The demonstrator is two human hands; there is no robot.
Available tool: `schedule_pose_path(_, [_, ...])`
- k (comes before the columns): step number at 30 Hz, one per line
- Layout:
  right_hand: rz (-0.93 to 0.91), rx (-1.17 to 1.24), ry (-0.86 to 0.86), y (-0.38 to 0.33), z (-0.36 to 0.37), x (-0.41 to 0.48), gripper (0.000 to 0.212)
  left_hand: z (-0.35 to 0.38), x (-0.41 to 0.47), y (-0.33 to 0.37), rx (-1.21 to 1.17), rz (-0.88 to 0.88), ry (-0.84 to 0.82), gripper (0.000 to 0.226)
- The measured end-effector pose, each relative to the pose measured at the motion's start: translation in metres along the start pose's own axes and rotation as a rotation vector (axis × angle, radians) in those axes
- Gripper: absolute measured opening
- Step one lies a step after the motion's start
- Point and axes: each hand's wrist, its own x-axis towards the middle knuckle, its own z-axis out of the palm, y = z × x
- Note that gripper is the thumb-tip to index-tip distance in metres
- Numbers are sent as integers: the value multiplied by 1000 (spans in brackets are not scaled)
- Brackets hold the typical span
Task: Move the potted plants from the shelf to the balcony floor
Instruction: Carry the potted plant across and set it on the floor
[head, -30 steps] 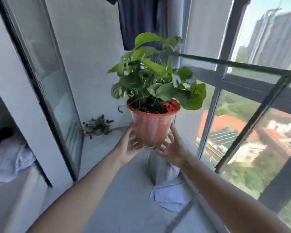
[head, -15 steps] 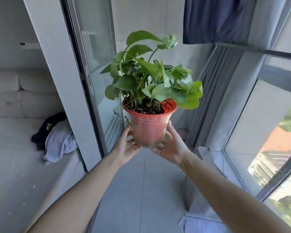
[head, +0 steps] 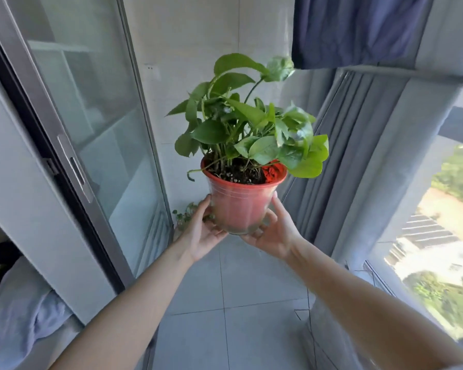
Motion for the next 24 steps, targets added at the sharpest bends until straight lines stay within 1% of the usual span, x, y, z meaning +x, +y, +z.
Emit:
schedule_pose_path(3, [3,29,34,-23,-2,58,55,-7,66,18,-9,-37,-5,56])
schedule_pose_path(8, [37,38,53,-56,-18,172,55,-21,182,41,22,-93,27,54])
schedule_pose_path(12, [108,40,65,-97,-26,278,67,-30,281,63,-11,-92,81,54])
schedule_pose_path(16, [141,-4,75,-134,-29,368,76,-33,366,85,-59,-105,121,58])
schedule_pose_path(18, [159,-27,85,-151,-28,404,83,-36,403,96,-61,-114,126,61])
schedule_pose_path(24, [190,-25,106,-185,-27,521,94,-62,518,125,-103,-153,160,48])
